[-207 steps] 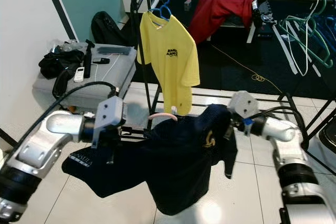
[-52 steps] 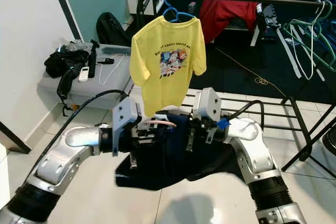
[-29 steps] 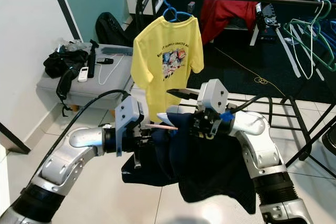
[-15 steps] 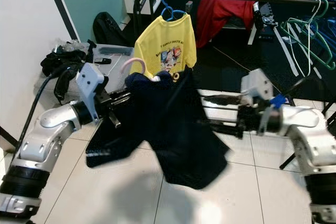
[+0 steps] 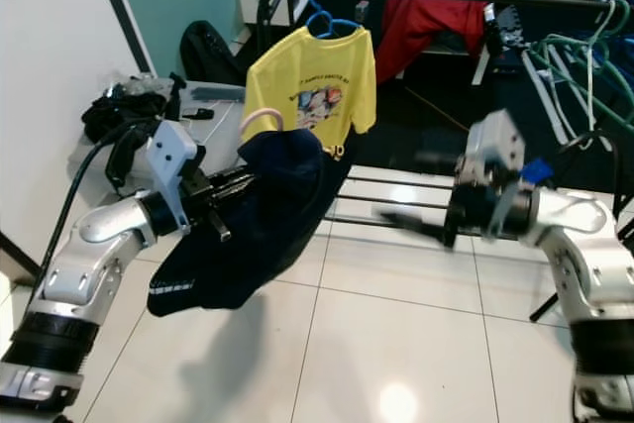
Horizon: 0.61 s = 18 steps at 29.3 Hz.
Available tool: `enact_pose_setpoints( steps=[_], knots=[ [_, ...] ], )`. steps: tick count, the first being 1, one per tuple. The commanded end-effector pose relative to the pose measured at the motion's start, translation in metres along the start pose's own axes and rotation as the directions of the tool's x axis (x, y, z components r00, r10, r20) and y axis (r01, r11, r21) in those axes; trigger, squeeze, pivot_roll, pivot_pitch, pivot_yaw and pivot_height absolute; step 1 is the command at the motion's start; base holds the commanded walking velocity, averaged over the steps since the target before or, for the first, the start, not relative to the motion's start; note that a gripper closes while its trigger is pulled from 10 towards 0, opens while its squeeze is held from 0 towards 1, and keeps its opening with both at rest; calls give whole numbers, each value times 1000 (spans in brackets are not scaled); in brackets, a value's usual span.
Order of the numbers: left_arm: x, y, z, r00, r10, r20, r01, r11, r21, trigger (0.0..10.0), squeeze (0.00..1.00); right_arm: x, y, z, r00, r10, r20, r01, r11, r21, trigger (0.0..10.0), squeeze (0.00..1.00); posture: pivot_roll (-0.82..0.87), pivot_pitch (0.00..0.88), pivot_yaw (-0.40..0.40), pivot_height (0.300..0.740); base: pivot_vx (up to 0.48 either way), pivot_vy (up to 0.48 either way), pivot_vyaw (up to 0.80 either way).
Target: Hang hanger
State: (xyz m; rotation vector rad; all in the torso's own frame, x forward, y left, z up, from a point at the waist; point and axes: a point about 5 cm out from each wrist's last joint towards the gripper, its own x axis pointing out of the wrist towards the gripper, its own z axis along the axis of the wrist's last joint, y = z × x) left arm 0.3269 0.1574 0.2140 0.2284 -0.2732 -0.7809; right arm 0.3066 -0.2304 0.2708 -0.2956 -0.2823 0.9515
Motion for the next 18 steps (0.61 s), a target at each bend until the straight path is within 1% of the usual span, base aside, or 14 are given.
enact_pose_setpoints(
  steps=[1,2,3,6,7,8,9,10,11,12,14,15,17,18],
  knots=[
    [1,6,9,997,33,68,-33,999,7,0,0,-1,-12,-1,992,-126,9,126,991,-37,10000,0,-71,105,5,740,0,0,0],
    [1,6,9,997,33,68,-33,999,7,0,0,-1,-12,-1,992,-126,9,126,991,-37,10000,0,-71,105,5,740,0,0,0],
    [2,9,12,993,69,97,-69,998,-8,0,0,-3,-24,-5,964,-265,-25,262,962,-83,10000,0,-74,106,4,740,0,0,0],
    [2,9,12,993,69,97,-69,998,-8,0,0,-3,-24,-5,964,-265,-25,262,962,-83,10000,0,-74,106,4,740,0,0,0],
    [5,17,16,978,167,121,-162,985,-55,0,0,-5,-32,-18,911,-405,-82,398,913,-91,10000,0,-75,108,1,740,0,0,0],
    [5,17,16,978,167,121,-162,985,-55,0,0,-5,-32,-18,911,-405,-82,398,913,-91,10000,0,-75,108,1,740,0,0,0],
    [7,24,19,961,241,135,-230,969,-95,0,0,-6,-32,-30,868,-484,-114,477,875,-83,10000,0,-73,111,1,740,0,0,0],
    [7,24,19,961,241,135,-230,969,-95,0,0,-6,-32,-30,868,-484,-114,477,875,-83,10000,0,-73,111,1,740,0,0,0],
    [8,27,23,949,275,154,-254,957,-138,0,0,-2,-22,-46,852,-503,-143,503,864,-41,10000,0,-75,112,3,740,0,0,0],
    [10,28,27,944,279,175,-252,954,-163,0,0,3,-6,-62,864,-470,-180,476,879,-7,10000,0,-74,114,5,740,0,0,0],
    [10,28,27,944,279,175,-252,954,-163,0,0,3,-6,-62,864,-470,-180,476,879,-7,10000,0,-74,114,5,740,0,0,0],
    [10,28,32,943,267,199,-236,957,-169,0,0,10,19,-82,901,-354,-250,371,928,22,10000,0,-75,116,5,740,0,0,0],
    [10,28,32,943,267,199,-236,957,-169,0,0,10,19,-82,901,-354,-250,371,928,22,10000,0,-75,116,5,740,0,0,0],
    [12,29,38,937,270,222,-234,956,-174,0,0,14,55,-109,913,-156,-378,199,977,77,10000,0,-77,119,4,740,0,0,0]
  ],
)
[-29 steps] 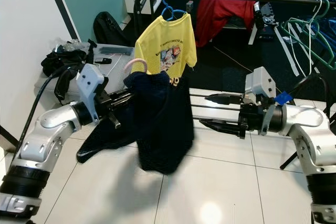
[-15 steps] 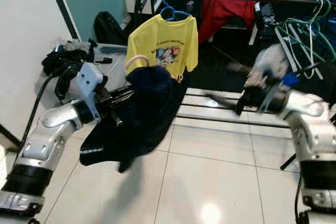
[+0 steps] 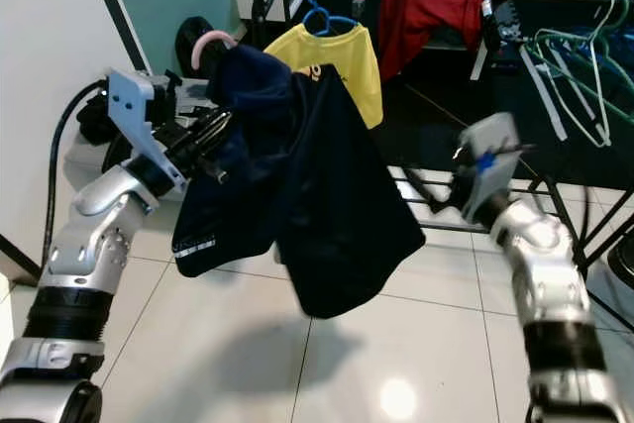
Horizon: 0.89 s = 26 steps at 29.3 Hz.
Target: Hang hanger
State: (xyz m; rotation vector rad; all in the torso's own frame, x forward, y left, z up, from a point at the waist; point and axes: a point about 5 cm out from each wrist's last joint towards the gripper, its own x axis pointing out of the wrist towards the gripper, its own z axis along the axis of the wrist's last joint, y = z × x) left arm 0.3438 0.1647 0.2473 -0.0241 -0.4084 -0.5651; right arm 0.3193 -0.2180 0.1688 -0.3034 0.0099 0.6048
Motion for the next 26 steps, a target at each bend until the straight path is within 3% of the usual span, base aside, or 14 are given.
enact_pose_setpoints(
  steps=[1,2,3,5,6,7,9,12,18,21,23,24,25,26],
  knots=[
    [6,1,17,997,0,78,0,1000,2,0,0,-1,56,-50,929,282,-241,-286,958,17,10000,0,-75,119,3,740,0,0,0],
    [6,1,17,997,0,78,0,1000,2,0,0,-1,56,-50,929,282,-241,-286,958,17,10000,0,-75,119,3,740,0,0,0],
    [8,1,20,997,-13,81,12,1000,15,0,0,-9,83,-79,864,372,-338,-374,925,64,10000,0,-73,119,3,740,0,0,0],
    [8,1,20,997,-13,81,12,1000,15,0,0,-9,83,-79,864,372,-338,-374,925,64,10000,0,-73,119,3,740,0,0,0],
    [9,1,21,996,-33,78,31,999,29,0,0,-12,98,-100,851,364,-379,-351,930,105,10000,0,-72,119,6,740,0,0,0],
    [10,0,21,996,-55,74,52,998,38,0,0,-9,106,-112,870,304,-388,-281,953,118,10000,0,-70,119,8,740,0,0,0],
    [10,0,21,996,-55,74,52,998,38,0,0,-9,106,-112,870,304,-388,-281,953,118,10000,0,-70,119,8,740,0,0,0],
    [10,-1,22,993,-87,76,83,995,48,0,0,1,117,-118,908,229,-350,-201,973,114,10000,0,-63,121,8,740,0,0,0],
    [9,-2,21,991,-118,70,115,992,50,0,0,9,121,-111,939,200,-279,-179,979,99,10000,0,-65,124,8,740,0,0,0],
    [2,-11,14,969,-245,13,244,967,80,0,0,16,106,-87,986,84,-142,-77,996,54,10000,0,-65,124,6,740,0,0,0],
    [2,-11,14,969,-245,13,244,967,80,0,0,16,106,-87,986,84,-142,-77,996,54,10000,0,-65,124,6,740,0,0,0],
    [-3,-16,7,945,-320,-64,326,933,149,0,0,16,98,-80,995,33,-96,-28,998,57,10000,0,-65,121,4,740,0,0,0],
    [-3,-16,7,945,-320,-64,326,933,149,0,0,16,98,-80,995,33,-96,-28,998,57,10000,0,-65,121,4,740,0,0,0],
    [-10,-20,-3,903,-391,-178,424,878,220,0,0,17,88,-68,1000,3,-28,-1,998,67,10000,0,-62,118,5,740,0,0,0]
  ],
)
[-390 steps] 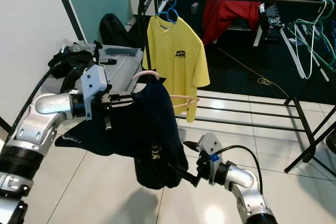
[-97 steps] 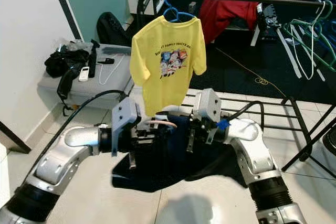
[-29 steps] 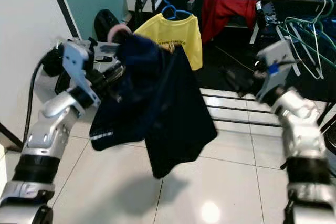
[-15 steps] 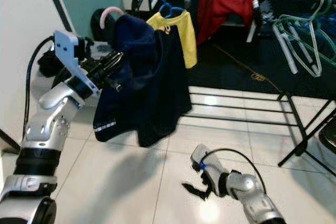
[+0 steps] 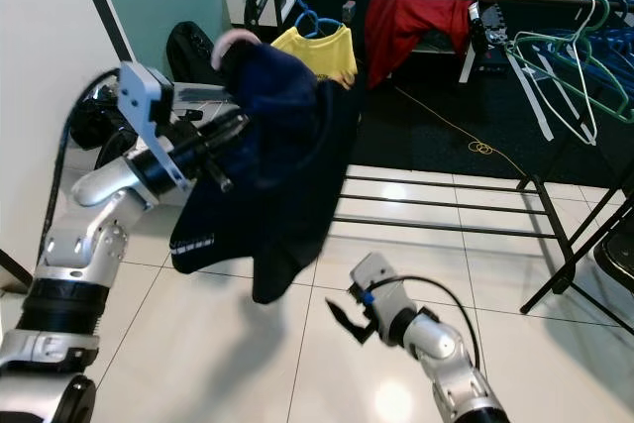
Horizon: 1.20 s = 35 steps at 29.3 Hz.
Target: Hang hanger
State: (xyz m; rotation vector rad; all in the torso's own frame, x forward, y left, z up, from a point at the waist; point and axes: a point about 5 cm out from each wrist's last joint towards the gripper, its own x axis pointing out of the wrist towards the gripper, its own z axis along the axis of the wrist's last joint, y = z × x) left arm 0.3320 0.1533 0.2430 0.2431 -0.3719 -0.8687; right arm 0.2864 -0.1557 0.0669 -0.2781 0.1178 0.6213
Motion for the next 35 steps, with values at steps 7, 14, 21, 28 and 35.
enact_pose_setpoints(
  steps=[7,14,21,28,35],
  knots=[
    [-9,-9,-7,985,-129,-113,142,982,122,0,0,-3,-17,34,979,-19,204,25,999,-25,10000,0,-62,113,4,740,0,0,0],
    [-27,-25,-35,937,-218,-274,269,950,162,0,0,-18,-9,96,855,321,406,-335,941,-38,10000,0,-59,97,7,740,0,0,0],
    [-27,-31,-40,943,-233,-239,273,950,151,0,0,-26,-24,114,826,315,467,-339,940,-35,10000,0,-63,96,14,740,0,0,0],
    [-30,-33,-36,938,-287,-192,313,942,121,0,0,-39,-51,99,859,367,356,-366,928,-73,10000,0,-57,107,15,740,0,0,0],
    [-38,-37,-28,913,-375,-158,388,920,61,0,0,-58,-87,91,911,321,257,-269,938,-217,10000,0,-70,116,16,740,0,0,0]
  ],
)
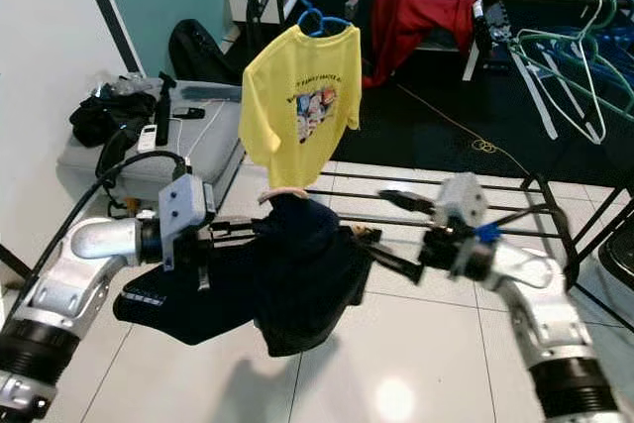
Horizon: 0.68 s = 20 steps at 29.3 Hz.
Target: Hang hanger
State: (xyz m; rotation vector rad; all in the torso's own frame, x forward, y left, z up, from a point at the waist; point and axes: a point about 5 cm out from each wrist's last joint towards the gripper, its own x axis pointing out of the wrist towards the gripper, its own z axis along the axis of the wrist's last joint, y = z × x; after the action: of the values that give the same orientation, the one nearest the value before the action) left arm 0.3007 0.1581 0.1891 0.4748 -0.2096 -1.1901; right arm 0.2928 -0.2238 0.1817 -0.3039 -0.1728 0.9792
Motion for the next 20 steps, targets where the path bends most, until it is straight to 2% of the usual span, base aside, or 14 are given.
enact_pose_setpoints(
  steps=[1,4,5,8,9,11,12,13,14,15,17,18,20],
  knots=[
    [-5,0,7,1000,-19,24,19,1000,9,0,0,-4,-4,1,1000,-3,-9,3,999,-37,10000,0,-70,116,16,740,0,0,0],
    [-5,-4,11,998,-59,35,59,998,1,0,0,-10,-3,-1,999,15,-38,-16,999,-36,10000,0,-68,119,14,740,0,0,0],
    [-4,-7,13,995,-96,39,96,995,1,0,0,-15,1,-3,996,57,-61,-59,998,-18,10000,0,-65,122,11,740,0,0,0],
    [-4,-7,13,995,-96,39,96,995,1,0,0,-15,1,-3,996,57,-61,-59,998,-18,10000,0,-65,122,11,740,0,0,0],
    [-5,-10,16,989,-142,35,141,990,13,0,0,-19,4,-3,991,111,-77,-111,994,-1,10000,0,-64,126,14,740,0,0,0],
    [-5,-10,16,989,-142,35,141,990,13,0,0,-19,4,-3,991,111,-77,-111,994,-1,10000,0,-64,126,14,740,0,0,0],
    [-5,-12,17,984,-176,28,175,984,27,0,0,-20,7,-1,985,153,-80,-153,988,14,10000,0,-65,127,16,740,0,0,0],
    [-3,-13,18,979,-204,24,203,978,38,0,0,-17,12,1,972,223,-74,-221,975,36,10000,0,-67,125,17,740,0,0,0],
    [-3,-13,18,979,-204,24,203,978,38,0,0,-17,12,1,972,223,-74,-221,975,36,10000,0,-67,125,17,740,0,0,0],
    [0,-15,19,975,-223,26,221,974,43,0,0,-13,19,3,955,289,-72,-285,957,56,10000,0,-71,126,17,740,0,0,0],
    [0,-15,19,975,-223,26,221,974,43,0,0,-13,19,3,955,289,-72,-285,957,56,10000,0,-71,126,17,740,0,0,0],
    [3,-16,20,970,-239,35,237,970,45,0,0,-8,24,3,938,339,-75,-335,940,59,10000,0,-73,125,17,740,0,0,0],
    [7,-18,21,964,-261,41,259,964,51,0,0,-2,24,4,933,352,-72,-350,936,41,10000,0,-72,127,16,740,0,0,0]
  ],
)
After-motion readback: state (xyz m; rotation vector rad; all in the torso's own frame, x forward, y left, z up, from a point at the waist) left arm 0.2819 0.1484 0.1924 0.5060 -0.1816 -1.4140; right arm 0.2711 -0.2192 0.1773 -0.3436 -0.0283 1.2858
